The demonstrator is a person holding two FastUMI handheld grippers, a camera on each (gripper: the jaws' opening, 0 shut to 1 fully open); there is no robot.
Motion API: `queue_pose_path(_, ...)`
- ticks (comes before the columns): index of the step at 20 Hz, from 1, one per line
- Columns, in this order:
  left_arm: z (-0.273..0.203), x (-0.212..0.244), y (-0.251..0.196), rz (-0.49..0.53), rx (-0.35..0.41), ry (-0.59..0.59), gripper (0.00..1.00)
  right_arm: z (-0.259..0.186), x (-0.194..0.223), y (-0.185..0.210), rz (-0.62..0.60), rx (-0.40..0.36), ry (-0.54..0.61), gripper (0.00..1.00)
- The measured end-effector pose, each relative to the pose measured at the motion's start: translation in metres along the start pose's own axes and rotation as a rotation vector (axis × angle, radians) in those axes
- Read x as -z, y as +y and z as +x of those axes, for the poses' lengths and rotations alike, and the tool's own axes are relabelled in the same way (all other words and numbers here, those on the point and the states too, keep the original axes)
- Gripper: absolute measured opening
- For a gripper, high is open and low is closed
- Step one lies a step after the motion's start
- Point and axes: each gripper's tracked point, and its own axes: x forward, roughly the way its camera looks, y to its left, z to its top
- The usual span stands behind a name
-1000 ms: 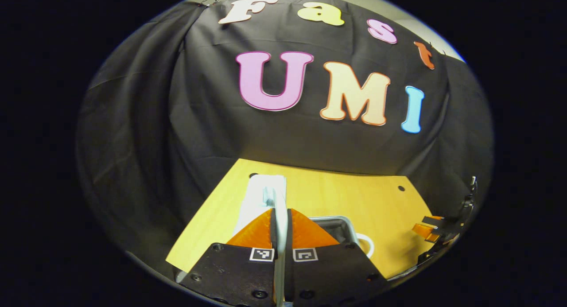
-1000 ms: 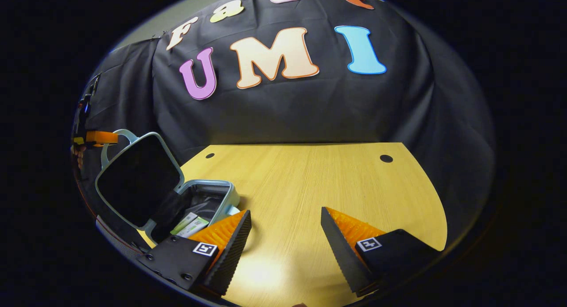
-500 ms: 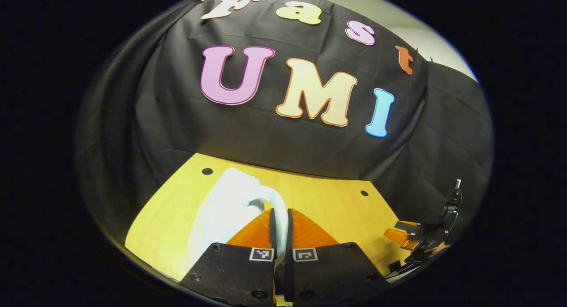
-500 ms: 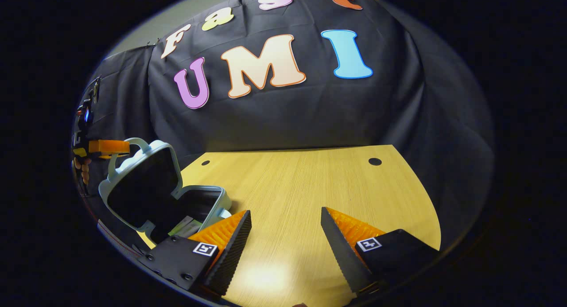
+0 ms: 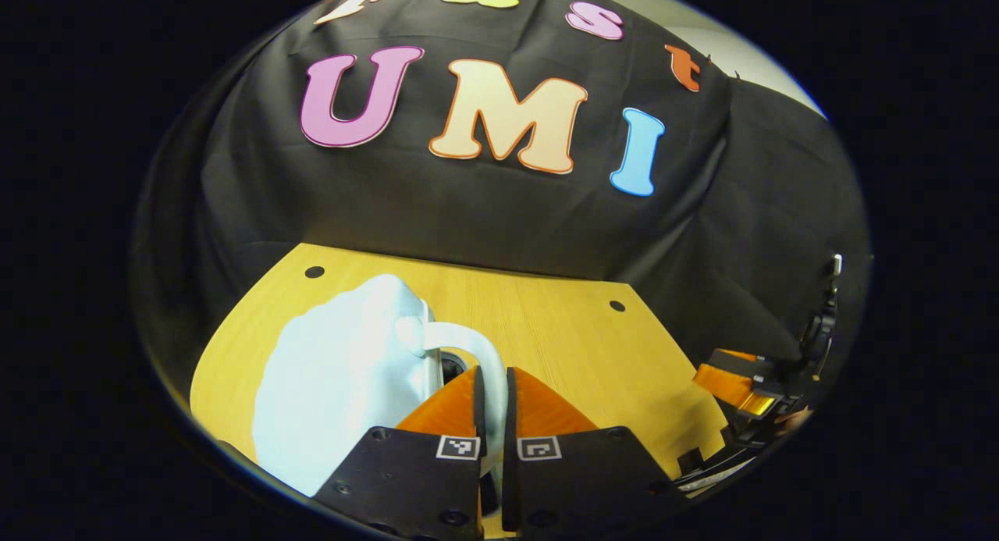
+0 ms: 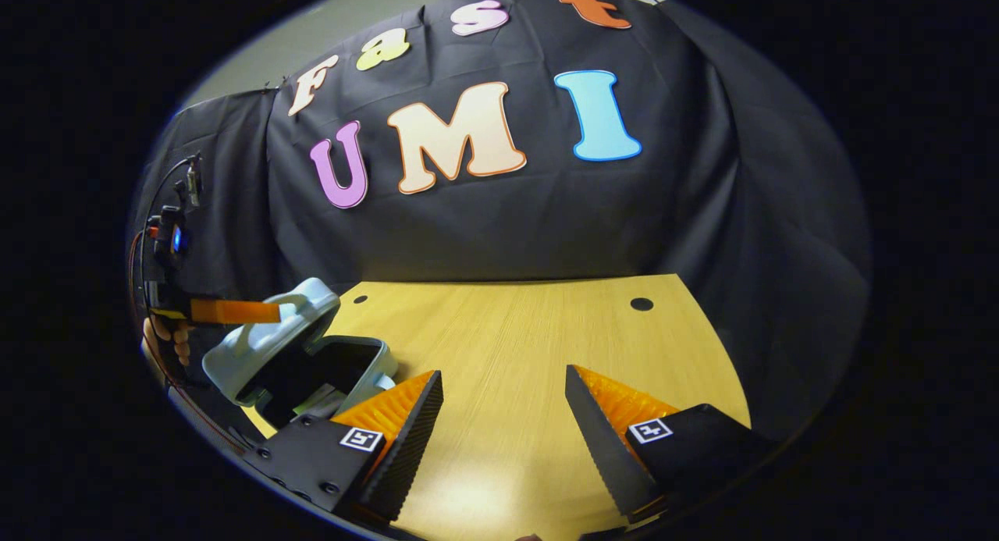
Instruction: First open the suitcase, pack the skin care products into it, and then close the suitcase.
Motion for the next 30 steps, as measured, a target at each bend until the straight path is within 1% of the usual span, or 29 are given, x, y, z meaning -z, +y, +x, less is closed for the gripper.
queue_pose_path(5, 0.025, 0.044, -0.023, 0.020, -0.055, 0.072, 0.06, -0.021, -0.016, -0.030, -0.026, -0.037, -0.038, 0.98)
queue_pose_path(7, 0.024, 0.040, -0.036, 0.015, -0.064, 0.033, 0.11, -0.029, -0.020, -0.039, -0.042, -0.050, -0.042, 0.98)
queue_pose_path(8, 0.018, 0.035, -0.044, 0.016, -0.067, 0.010, 0.09, -0.033, -0.025, -0.041, -0.052, -0.055, -0.048, 0.98)
queue_pose_path(9, 0.012, 0.028, -0.054, 0.020, -0.059, -0.020, 0.19, -0.036, -0.032, -0.041, -0.059, -0.059, -0.063, 0.98)
queue_pose_path(10, 0.006, 0.019, -0.063, 0.030, -0.056, -0.057, 0.34, -0.040, -0.040, -0.038, -0.061, -0.063, -0.086, 0.98)
queue_pose_path(11, 0.000, 0.007, -0.068, 0.048, -0.070, -0.108, 0.55, -0.043, -0.049, -0.034, -0.058, -0.064, -0.115, 0.98)
queue_pose_path(12, -0.008, -0.006, -0.071, 0.076, -0.103, -0.168, 0.76, -0.048, -0.061, -0.029, -0.051, -0.062, -0.150, 0.98)
queue_pose_path(14, -0.027, -0.034, -0.072, 0.115, -0.177, -0.296, 0.98, -0.060, -0.087, -0.018, -0.039, -0.038, -0.246, 0.98)
queue_pose_path(15, -0.037, -0.045, -0.077, 0.123, -0.198, -0.351, 0.99, -0.067, -0.103, -0.014, -0.036, -0.015, -0.305, 0.98)
queue_pose_path(16, -0.046, -0.055, -0.083, 0.127, -0.217, -0.398, 0.96, -0.075, -0.119, -0.010, -0.035, 0.007, -0.366, 0.98)
queue_pose_path(17, -0.053, -0.062, -0.092, 0.141, -0.211, -0.437, 0.95, -0.089, -0.135, -0.003, -0.030, 0.022, -0.418, 0.98)
queue_pose_path(19, -0.064, -0.074, -0.102, 0.185, -0.212, -0.478, 0.94, -0.109, -0.158, 0.012, -0.022, 0.034, -0.505, 0.98)
queue_pose_path(22, -0.080, -0.089, -0.117, 0.236, -0.192, -0.534, 0.95, -0.133, -0.182, 0.021, -0.013, 0.078, -0.601, 0.97)
queue_pose_path(23, -0.085, -0.093, -0.121, 0.247, -0.178, -0.550, 0.95, -0.138, -0.186, 0.024, -0.010, 0.086, -0.620, 0.94)
queue_pose_path(24, -0.087, -0.094, -0.125, 0.253, -0.164, -0.559, 0.94, -0.143, -0.187, 0.028, -0.008, 0.093, -0.628, 0.97)
queue_pose_path(28, -0.099, -0.101, -0.128, 0.234, -0.121, -0.582, 0.96, -0.149, -0.183, 0.043, -0.028, 0.095, -0.627, 0.97)
queue_pose_path(29, -0.102, -0.104, -0.127, 0.236, -0.116, -0.591, 0.96, -0.152, -0.184, 0.045, -0.034, 0.103, -0.630, 0.94)
queue_pose_path(30, -0.104, -0.107, -0.125, 0.239, -0.115, -0.598, 0.95, -0.155, -0.183, 0.047, -0.037, 0.106, -0.633, 0.97)
